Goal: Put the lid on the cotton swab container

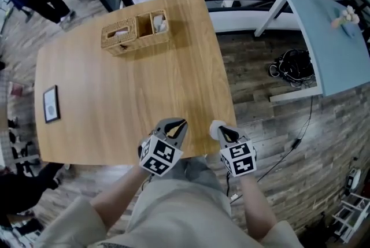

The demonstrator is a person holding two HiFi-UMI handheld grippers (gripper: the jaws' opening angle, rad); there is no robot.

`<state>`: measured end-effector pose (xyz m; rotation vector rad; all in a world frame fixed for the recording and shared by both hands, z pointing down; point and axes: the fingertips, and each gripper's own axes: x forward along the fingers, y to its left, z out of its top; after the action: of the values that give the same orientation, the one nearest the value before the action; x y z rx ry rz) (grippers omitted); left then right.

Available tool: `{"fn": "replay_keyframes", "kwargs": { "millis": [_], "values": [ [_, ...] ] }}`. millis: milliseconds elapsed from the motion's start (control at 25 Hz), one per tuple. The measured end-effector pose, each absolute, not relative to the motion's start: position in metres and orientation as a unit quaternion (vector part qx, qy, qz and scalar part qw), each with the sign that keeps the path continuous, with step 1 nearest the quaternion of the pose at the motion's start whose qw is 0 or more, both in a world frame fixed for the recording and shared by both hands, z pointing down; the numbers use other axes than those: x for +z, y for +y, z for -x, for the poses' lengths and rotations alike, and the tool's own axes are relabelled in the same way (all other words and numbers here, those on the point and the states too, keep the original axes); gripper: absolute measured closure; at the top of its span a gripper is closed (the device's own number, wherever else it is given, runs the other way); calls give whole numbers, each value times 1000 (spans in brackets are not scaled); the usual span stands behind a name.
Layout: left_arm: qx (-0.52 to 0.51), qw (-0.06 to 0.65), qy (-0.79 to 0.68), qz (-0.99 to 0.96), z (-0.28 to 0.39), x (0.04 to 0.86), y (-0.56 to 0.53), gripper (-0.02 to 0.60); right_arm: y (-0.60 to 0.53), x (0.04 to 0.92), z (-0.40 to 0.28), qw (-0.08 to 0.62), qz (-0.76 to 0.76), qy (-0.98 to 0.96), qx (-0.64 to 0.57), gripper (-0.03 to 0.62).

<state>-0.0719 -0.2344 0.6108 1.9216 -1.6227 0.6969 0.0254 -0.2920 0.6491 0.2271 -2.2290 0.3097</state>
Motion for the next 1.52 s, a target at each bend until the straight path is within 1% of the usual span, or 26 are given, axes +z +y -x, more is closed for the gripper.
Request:
{"fn": "replay_keyframes", "kwargs": {
  "millis": [200,400,640,880,960,1040,1120,1280,1400,1520],
  "values": [
    [253,243,-605,-715,75,592,-236,549,-293,644,-26,420,-107,-887,161,568],
    [245,220,-621,-711,88,569,-240,549,-302,606,-22,378,-129,-901,168,568],
    [219,176,-639,-716,96,520,-256,549,-318,535,-15,315,-142,-928,140,568],
    [198,127,-655,-718,103,465,-265,549,-319,435,-10,228,-152,-956,101,568],
    [172,124,-659,-721,105,445,-266,549,-317,404,-10,203,-150,-964,83,568],
    [120,132,-663,-727,106,421,-265,549,-313,375,-11,180,-146,-971,62,568],
    [82,125,-670,-727,109,393,-263,549,-309,348,-14,158,-145,-976,45,568],
    [77,70,-686,-720,111,344,-259,549,-302,302,-21,119,-145,-982,18,568],
    [86,26,-691,-717,109,319,-254,549,-294,278,-24,100,-145,-984,-8,568],
    [85,-4,-691,-717,107,300,-247,549,-287,260,-27,74,-149,-986,-19,568]
  ]
}}
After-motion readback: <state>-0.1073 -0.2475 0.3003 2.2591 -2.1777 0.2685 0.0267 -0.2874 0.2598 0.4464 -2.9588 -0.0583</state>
